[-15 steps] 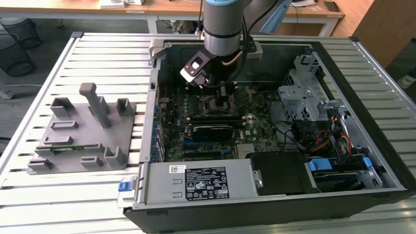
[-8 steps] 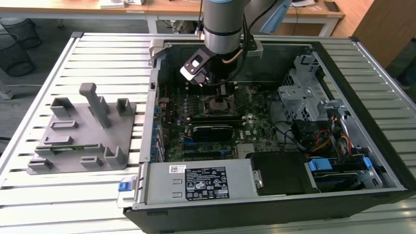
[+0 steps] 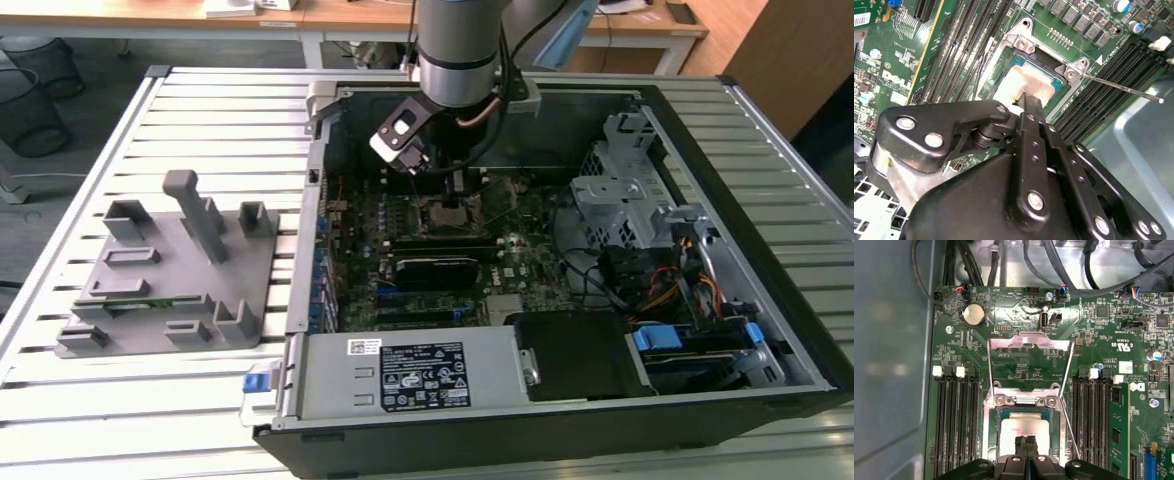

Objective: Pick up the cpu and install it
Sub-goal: 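Place the cpu into insertion slot, then close the cpu cover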

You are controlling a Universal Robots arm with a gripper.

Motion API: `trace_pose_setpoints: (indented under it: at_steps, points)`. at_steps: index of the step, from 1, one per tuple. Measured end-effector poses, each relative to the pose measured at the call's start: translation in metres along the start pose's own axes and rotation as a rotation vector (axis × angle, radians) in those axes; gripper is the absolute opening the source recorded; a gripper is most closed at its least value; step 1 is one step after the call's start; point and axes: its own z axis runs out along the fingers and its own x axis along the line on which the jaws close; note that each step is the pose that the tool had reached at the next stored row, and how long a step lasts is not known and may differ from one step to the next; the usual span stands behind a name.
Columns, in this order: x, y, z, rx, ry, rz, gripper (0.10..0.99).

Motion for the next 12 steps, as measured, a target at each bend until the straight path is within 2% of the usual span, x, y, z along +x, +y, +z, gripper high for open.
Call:
trace_pose_setpoints:
  at_steps: [7,8,9,12]
  points:
    - [0.0000,0.0001,-0.0021,0.000,0.0002,0.000,0.106]
    - [0.0004,0.0007,-0.0125,0.000,-0.0004,0.000,0.106]
    - [0.0019,0.0008,-0.0129,0.000,-0.0031,0.000,0.106]
    - [0.0020,0.0008,-0.0142,0.000,-0.0034,0.000,0.106]
